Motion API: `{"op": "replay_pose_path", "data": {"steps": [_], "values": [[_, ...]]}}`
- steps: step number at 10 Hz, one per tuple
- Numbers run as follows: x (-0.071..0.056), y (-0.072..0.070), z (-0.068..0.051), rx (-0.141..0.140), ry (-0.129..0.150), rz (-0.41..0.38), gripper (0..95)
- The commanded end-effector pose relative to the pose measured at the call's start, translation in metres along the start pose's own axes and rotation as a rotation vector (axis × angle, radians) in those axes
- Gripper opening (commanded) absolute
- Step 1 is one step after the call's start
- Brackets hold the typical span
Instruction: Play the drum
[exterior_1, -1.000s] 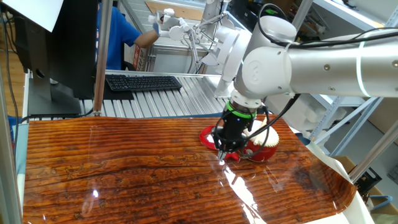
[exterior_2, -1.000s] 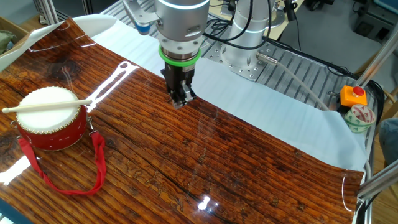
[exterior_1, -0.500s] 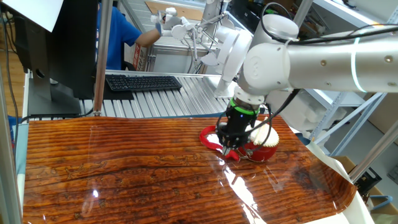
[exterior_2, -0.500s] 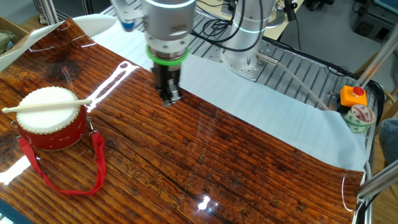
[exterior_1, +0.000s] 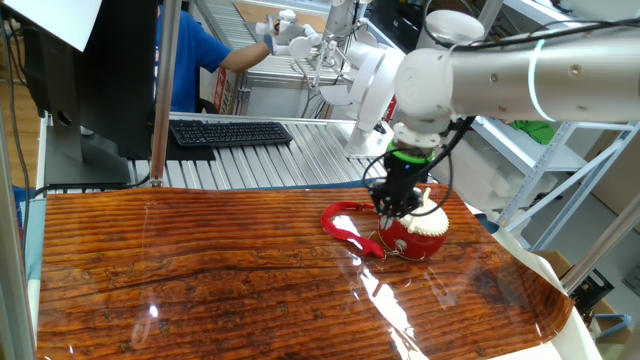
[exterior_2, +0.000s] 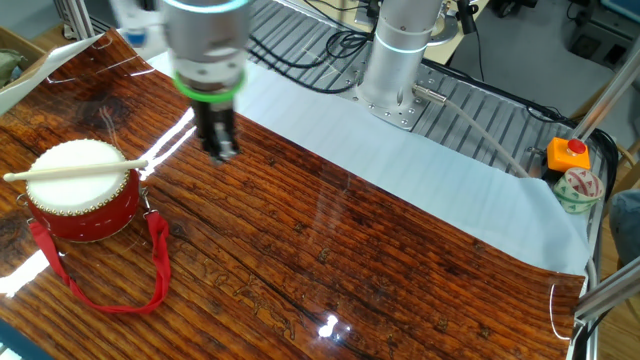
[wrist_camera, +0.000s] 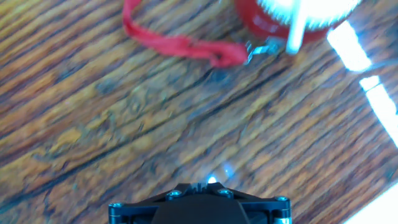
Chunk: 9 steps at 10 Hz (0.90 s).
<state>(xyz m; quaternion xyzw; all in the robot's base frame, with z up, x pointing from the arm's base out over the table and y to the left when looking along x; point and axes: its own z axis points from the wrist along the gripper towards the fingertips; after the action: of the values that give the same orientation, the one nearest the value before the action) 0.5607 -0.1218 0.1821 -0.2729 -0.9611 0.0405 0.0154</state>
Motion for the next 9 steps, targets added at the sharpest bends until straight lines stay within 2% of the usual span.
{"op": "replay_pose_path", "data": {"steps": [1, 4, 6, 8, 9], "values": [[-0.011, -0.016, -0.001, -0.002, 0.000, -0.039, 0.0], [-0.018, -0.024, -0.002, -0.006, 0.002, -0.070, 0.0], [-0.030, -0.033, -0.002, -0.010, 0.002, -0.075, 0.0], [-0.047, -0.043, -0.002, -0.008, 0.004, -0.091, 0.0], [-0.048, -0.045, 0.003, -0.007, -0.002, -0.071, 0.0]]}}
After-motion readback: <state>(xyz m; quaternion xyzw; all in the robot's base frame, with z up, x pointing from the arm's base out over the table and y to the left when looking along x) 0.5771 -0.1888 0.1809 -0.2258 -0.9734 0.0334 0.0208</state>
